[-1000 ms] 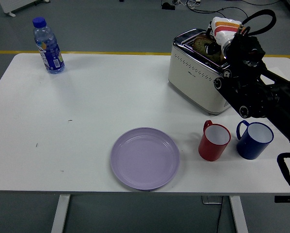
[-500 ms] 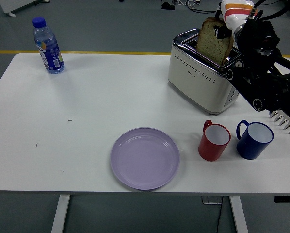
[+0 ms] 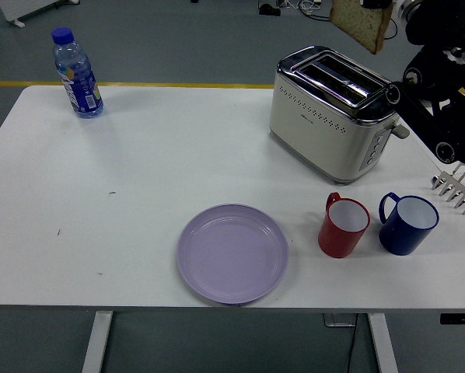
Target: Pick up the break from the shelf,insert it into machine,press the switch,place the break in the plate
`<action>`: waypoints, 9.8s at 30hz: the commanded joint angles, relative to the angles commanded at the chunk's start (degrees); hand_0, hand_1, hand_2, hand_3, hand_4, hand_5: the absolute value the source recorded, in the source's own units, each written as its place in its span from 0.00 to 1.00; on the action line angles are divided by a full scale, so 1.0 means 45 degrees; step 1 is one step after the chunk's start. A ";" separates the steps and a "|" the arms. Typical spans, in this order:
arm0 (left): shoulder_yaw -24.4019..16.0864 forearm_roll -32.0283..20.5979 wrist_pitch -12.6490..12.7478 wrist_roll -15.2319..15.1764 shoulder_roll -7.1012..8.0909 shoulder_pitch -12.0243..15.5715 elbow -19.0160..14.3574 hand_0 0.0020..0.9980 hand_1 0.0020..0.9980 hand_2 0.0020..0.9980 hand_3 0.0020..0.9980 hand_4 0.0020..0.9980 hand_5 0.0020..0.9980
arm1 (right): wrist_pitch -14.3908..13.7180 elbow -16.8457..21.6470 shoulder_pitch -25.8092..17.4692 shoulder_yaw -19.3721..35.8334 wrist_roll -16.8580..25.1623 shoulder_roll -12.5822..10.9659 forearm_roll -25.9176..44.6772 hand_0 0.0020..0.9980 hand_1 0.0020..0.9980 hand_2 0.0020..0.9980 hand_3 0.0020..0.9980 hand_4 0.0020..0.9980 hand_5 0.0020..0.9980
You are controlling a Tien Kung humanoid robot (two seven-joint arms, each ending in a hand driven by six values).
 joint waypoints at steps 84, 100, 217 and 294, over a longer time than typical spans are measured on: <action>-0.0041 0.0166 -0.0107 0.0014 0.0000 -0.0108 0.0000 0.62 0.47 0.43 0.57 0.32 0.91 | 0.1464 0.5738 -0.4289 -0.4621 0.0117 -0.0267 1.4396 0.17 0.23 0.33 0.42 0.45 0.00; 0.0051 0.0030 -0.0084 0.0001 0.0000 -0.0137 0.0000 0.62 0.47 0.43 0.57 0.33 0.91 | 0.2366 0.5617 -0.4229 -0.4833 0.0332 -0.0186 1.2493 0.33 0.41 0.49 0.53 0.53 0.00; -0.2101 0.2730 -0.0356 0.0218 0.0000 0.0758 0.0000 0.62 0.47 0.45 0.57 0.32 0.91 | 0.1915 0.4016 -1.4672 1.1842 0.7679 -0.3575 2.3763 0.72 0.70 0.71 0.66 0.51 0.22; -0.1892 0.2628 -0.0603 0.0030 0.0000 0.0122 0.0000 0.61 0.48 0.48 0.56 0.30 0.91 | 0.3070 0.3854 -1.5575 1.3104 0.6349 0.0081 2.5423 0.67 0.64 0.67 0.60 0.48 0.17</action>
